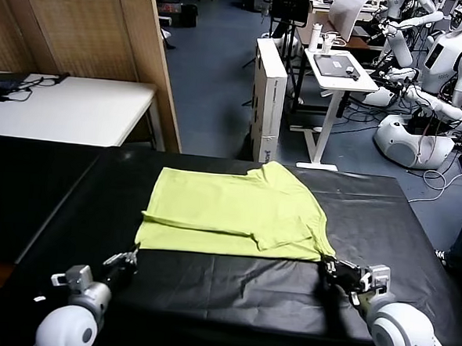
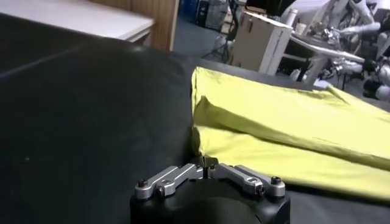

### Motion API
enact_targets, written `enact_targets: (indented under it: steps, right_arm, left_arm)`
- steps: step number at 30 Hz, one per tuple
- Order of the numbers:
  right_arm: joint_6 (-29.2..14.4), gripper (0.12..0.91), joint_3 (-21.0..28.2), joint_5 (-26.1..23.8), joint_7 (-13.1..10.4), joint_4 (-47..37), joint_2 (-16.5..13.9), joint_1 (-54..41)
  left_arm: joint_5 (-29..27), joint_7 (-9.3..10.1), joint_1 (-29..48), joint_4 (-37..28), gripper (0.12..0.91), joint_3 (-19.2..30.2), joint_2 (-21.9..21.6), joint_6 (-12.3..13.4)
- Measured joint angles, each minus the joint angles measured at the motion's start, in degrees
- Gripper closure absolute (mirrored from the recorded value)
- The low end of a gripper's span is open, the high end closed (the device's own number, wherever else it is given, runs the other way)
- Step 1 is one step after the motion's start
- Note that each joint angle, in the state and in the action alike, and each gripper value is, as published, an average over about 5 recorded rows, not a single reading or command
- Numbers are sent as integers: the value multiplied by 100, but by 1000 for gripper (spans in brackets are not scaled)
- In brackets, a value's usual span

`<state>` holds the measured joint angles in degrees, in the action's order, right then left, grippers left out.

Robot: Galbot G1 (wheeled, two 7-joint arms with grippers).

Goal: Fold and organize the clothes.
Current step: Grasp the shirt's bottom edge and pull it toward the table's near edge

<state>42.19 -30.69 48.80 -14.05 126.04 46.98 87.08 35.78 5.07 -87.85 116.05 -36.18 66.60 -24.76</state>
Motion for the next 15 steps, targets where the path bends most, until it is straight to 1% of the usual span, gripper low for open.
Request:
enact_targets:
  steps: [9, 15]
  right_arm:
    - [0, 885, -289, 16, 12, 393, -31, 643]
    - [0, 882, -307, 4, 11, 435, -1, 768]
  left_arm:
    - [225, 91, -604, 536, 884, -308, -504, -93]
    - [208, 84, -914, 672, 884, -430, -614, -111]
